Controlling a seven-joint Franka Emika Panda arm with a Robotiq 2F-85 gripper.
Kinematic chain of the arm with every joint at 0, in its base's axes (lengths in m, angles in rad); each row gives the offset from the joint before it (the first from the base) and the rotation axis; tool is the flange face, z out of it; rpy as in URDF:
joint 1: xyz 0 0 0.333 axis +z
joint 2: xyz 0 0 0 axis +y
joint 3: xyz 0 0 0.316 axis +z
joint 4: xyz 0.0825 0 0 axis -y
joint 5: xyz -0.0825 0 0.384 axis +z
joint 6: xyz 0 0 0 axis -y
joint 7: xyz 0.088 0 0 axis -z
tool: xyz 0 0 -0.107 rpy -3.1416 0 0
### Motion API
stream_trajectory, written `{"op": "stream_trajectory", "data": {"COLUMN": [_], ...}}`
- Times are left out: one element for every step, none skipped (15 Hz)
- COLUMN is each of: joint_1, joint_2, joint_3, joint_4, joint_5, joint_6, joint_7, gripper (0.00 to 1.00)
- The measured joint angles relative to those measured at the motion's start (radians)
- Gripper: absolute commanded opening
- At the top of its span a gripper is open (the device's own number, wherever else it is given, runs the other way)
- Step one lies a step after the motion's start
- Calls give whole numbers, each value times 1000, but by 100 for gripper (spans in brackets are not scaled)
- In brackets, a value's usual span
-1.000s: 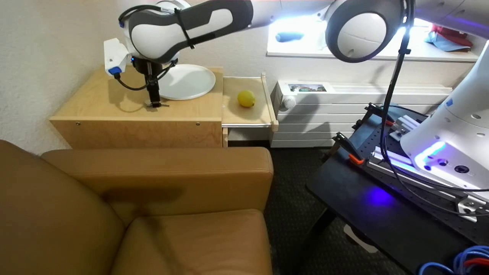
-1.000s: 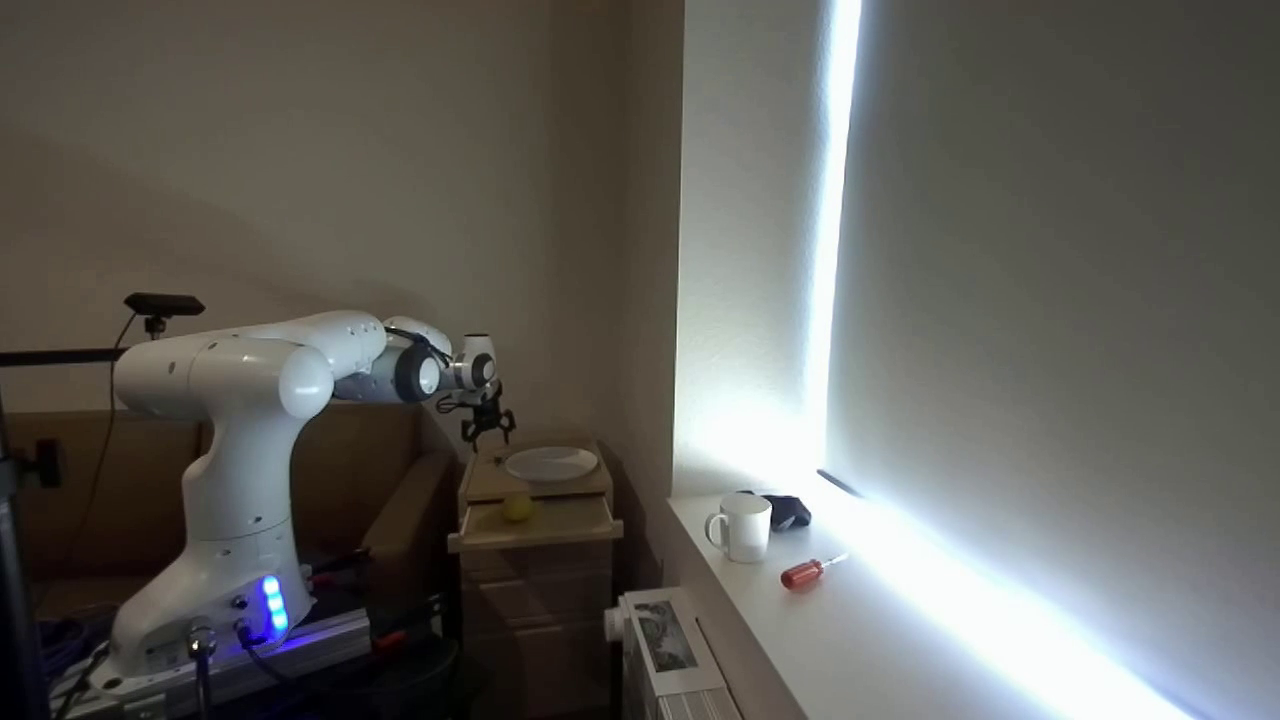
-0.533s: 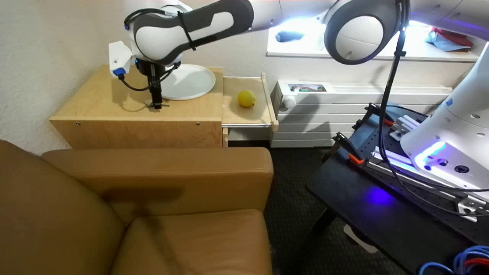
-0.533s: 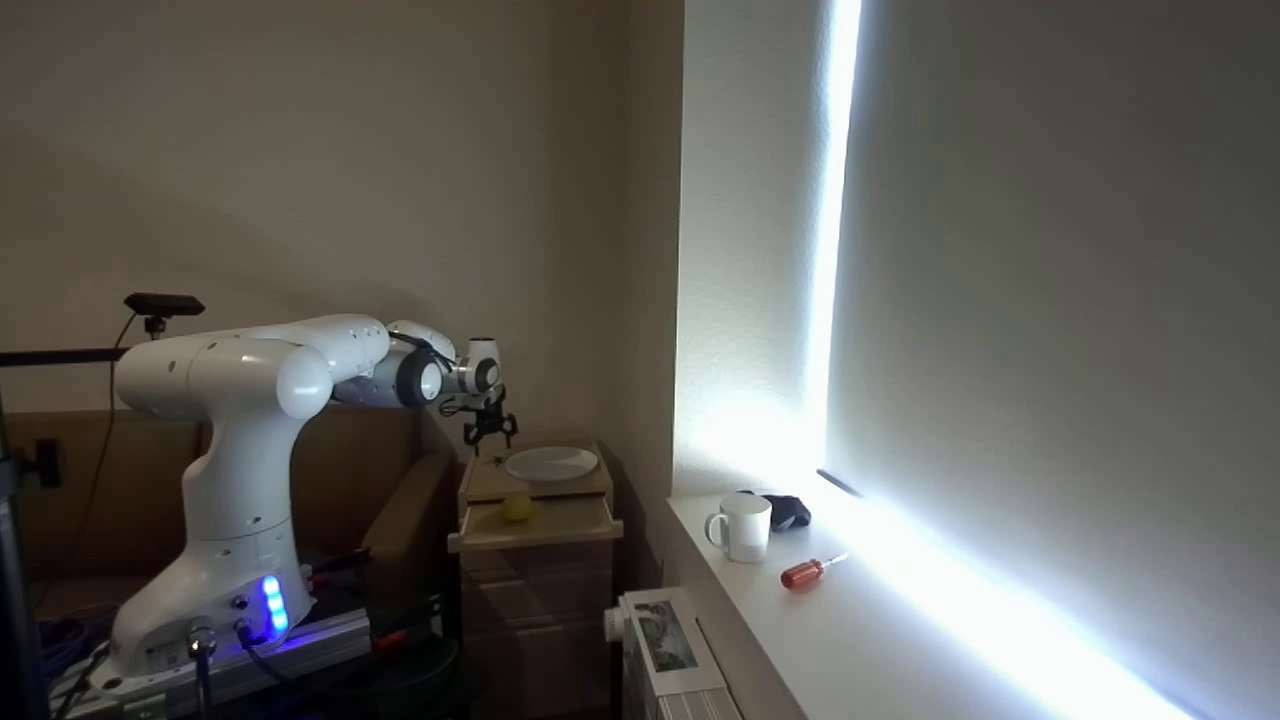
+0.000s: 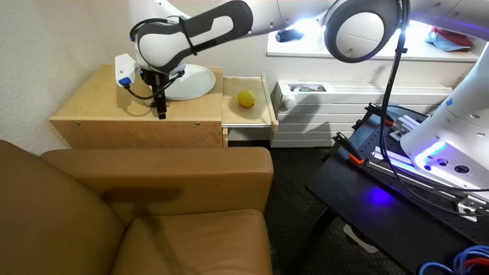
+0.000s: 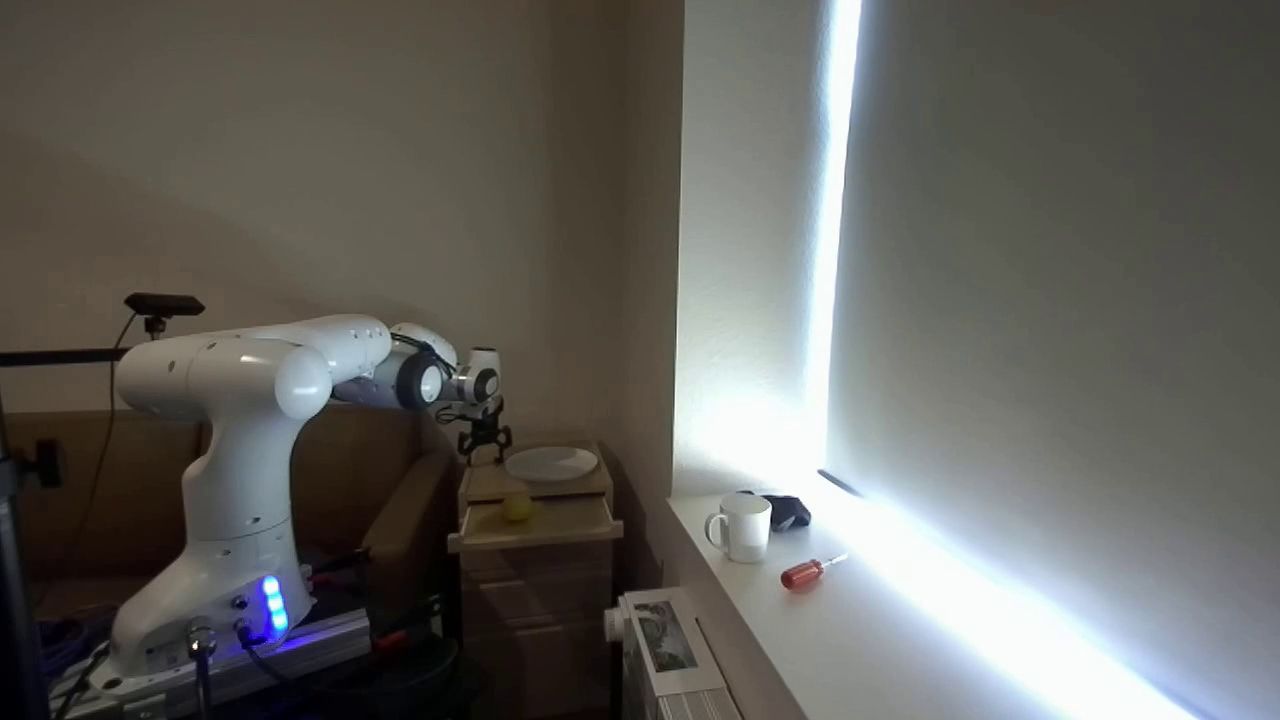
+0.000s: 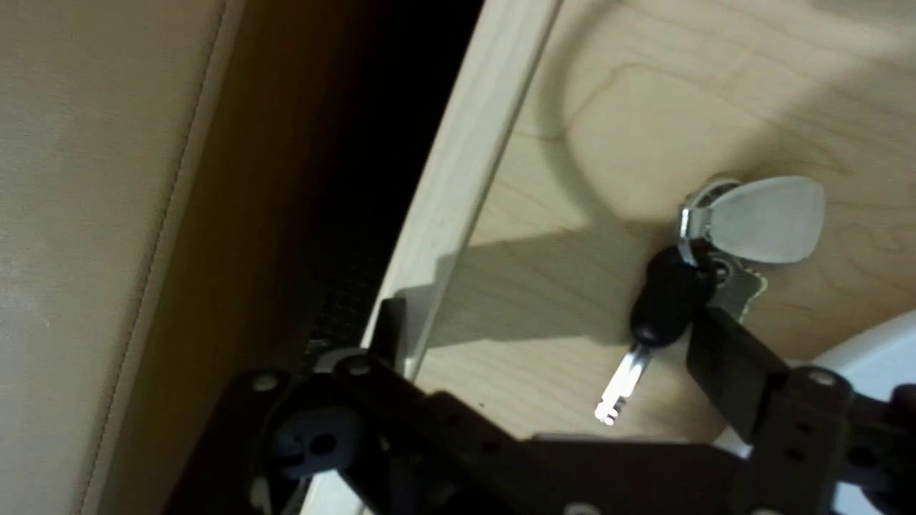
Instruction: Move the keys from the counter top to the open shelf
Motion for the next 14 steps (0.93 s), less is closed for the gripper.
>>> {"op": "stream_trajectory", "data": {"joint_1": [3,5,8,11,14,17,18,20,21,22,24,26,30,33], "joint_2": [0,0,0,0,0,0,0,0,0,0,-1,-1,-1,0], "joint_3": [0,-1,-6,-12,-17,-21,-25,-29,-32,-35,-39,-47,-57,-69], "joint_4": [0,0,0,0,-1,-2,-5,-7,-7,-7,-7,-7,-7,-7], "joint_5": [3,3,3,3,-1,-4,-6,-6,-6,-6,-6,-8,-13,-19], "joint_6": [2,3,8,15,23,32,39,42,43,43,44,51,64,80], "joint_7": [-3,-4,-2,0,5,10,17,24,33,42,54,69,89,111], "gripper": [100,100,100,100,100,100,100,100,100,100,100,100,100,100]}}
